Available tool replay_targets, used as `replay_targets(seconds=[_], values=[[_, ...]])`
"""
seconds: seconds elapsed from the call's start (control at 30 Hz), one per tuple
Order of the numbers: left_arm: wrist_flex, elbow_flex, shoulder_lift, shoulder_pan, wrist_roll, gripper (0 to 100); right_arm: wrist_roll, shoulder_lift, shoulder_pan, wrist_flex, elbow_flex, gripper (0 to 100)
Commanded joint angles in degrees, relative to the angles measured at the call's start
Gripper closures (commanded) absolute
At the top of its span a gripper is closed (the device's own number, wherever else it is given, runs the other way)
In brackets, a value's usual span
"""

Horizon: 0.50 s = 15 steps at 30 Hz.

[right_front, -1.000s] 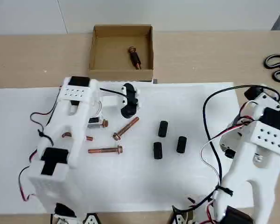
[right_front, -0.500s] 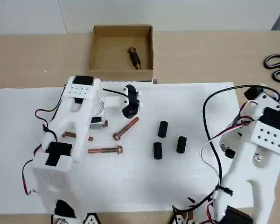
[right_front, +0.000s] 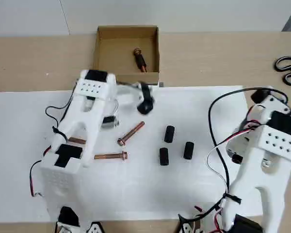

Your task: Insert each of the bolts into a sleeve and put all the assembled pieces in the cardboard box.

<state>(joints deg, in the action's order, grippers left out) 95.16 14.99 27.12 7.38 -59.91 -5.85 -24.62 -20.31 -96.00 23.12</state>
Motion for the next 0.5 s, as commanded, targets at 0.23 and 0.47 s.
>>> replay_targets(seconds=[0.23,0.47], values=[[5.19,18.51,-11.08,0.53,27.43,100,-0.35,-20.35,10.33,3.21,-1.49,99.5],[5.01,16.04,-23.56,2.46,44.13,100,-0.7,-30.64,14.46,4.18,-0.62,99.5]])
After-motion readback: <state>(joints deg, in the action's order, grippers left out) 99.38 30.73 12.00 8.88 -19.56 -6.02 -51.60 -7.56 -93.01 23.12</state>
